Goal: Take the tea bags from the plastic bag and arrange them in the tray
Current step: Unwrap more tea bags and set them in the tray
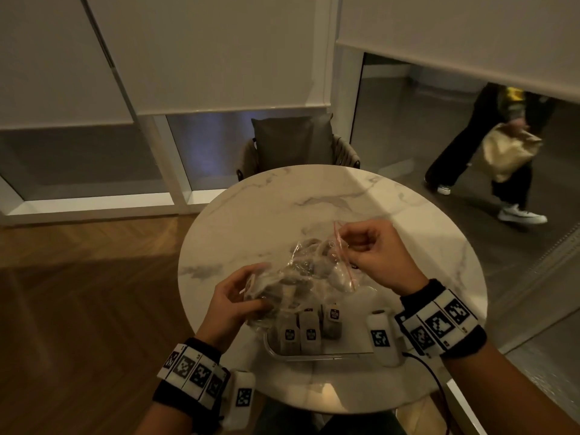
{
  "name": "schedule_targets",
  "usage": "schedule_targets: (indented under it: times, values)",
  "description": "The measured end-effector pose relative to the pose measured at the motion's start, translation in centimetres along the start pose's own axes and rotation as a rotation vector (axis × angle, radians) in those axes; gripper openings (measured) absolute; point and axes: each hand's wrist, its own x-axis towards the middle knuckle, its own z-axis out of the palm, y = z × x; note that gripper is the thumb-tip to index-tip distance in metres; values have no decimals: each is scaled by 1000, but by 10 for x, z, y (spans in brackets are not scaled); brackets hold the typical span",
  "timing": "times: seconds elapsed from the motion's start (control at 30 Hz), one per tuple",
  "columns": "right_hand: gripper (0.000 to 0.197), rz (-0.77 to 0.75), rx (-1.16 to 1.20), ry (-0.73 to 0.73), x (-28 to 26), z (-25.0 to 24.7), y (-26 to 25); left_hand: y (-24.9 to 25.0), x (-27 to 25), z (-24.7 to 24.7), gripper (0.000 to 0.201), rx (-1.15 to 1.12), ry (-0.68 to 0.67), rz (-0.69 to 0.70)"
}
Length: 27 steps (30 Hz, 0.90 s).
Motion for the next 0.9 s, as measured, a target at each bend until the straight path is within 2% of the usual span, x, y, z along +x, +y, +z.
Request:
schedule_targets:
  times: [0.13, 0.2, 0.3, 0.4, 0.5, 0.57, 0.77, 0.9]
  values:
    - [17, -89, -63, -56, 4, 5, -14, -4, -1, 2, 74, -20, -26, -43]
    - [21, -126, -88, -23, 8, 5, -20, -5, -2, 4, 74, -33, -43, -56]
    - [24, -106, -68, -8, 11, 4, -28, -7, -2, 4, 72, -66, -36, -65]
    - [19, -58, 68, 81, 10, -1, -32, -9, -2, 0, 73, -117, -14, -81]
    - [19, 1, 245, 222, 10, -6, -32, -9, -2, -4, 88, -159, -6, -101]
    - [23, 37, 296, 242, 10, -8, -32, -9, -2, -8, 94, -186, 3, -113]
    - [28, 56, 441, 245, 13, -13, -36, -13, -3, -16, 92, -199, 19, -114]
    - [34, 62, 513, 339, 12, -22, -36, -11, -6, -23, 95, -196, 55, -98]
